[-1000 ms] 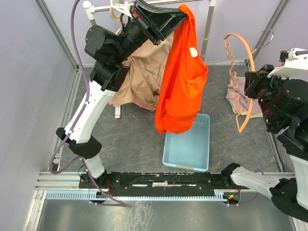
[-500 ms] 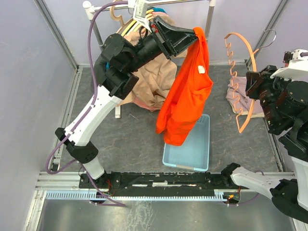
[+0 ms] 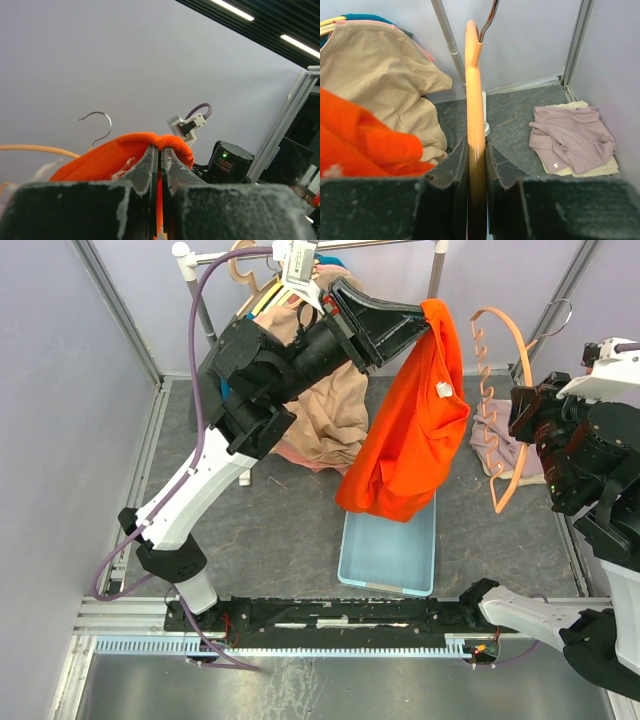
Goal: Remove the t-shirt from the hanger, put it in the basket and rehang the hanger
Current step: Place the T-shirt in the bin.
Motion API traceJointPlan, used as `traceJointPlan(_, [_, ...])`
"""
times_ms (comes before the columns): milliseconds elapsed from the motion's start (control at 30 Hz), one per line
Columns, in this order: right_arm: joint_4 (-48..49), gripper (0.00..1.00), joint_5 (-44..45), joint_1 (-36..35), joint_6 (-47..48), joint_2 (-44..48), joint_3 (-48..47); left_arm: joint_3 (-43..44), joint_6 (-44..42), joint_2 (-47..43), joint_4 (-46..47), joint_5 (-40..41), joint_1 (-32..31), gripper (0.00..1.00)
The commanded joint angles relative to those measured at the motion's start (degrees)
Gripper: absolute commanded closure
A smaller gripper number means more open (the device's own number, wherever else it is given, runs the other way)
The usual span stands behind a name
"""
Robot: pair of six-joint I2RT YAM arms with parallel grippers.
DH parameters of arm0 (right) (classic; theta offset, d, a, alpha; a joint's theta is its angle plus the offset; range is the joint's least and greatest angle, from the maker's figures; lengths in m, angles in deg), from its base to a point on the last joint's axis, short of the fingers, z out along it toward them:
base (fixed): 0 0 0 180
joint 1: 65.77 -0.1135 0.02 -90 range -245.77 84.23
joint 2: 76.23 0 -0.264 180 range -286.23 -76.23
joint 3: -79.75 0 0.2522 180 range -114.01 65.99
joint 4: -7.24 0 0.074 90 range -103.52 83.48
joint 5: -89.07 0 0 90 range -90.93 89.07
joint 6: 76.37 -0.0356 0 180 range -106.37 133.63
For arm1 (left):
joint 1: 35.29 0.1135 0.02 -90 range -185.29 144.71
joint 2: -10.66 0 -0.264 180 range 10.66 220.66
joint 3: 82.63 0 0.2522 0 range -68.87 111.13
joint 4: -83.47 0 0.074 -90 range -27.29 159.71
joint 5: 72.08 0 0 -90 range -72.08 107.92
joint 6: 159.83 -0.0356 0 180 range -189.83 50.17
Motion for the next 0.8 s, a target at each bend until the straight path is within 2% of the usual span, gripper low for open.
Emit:
traceJointPlan(0, [3.06, 0.99, 2.46, 0.24, 1.04, 0.4, -2.21, 5.05, -2.23, 0.05, 0.44, 2.21, -1.56, 0.97])
traceJointPlan(233, [2.62, 0.99, 2.74, 0.2, 0.84, 1.11, -1.99, 1.13, -3.17, -2.55, -1.19, 3.65, -3.22, 0.97])
traceJointPlan(333, [2.53, 0.99, 2.48, 0.23, 0.71, 1.42, -1.56, -5.27, -3.51, -4.78, -0.57, 4.14, -3.87, 0.97])
traceJointPlan(533, [2.29, 0.99, 1.85, 0.24, 0.65, 1.4, -1.17, -23.62, -3.16, -11.84, 3.56, 5.24, -4.11, 0.97])
traceJointPlan(767, [2.08, 0.99, 2.5, 0.17, 1.41, 1.2, -1.43, -33.46, -6.06, -16.08, 0.09, 6.89, -4.08, 0.97])
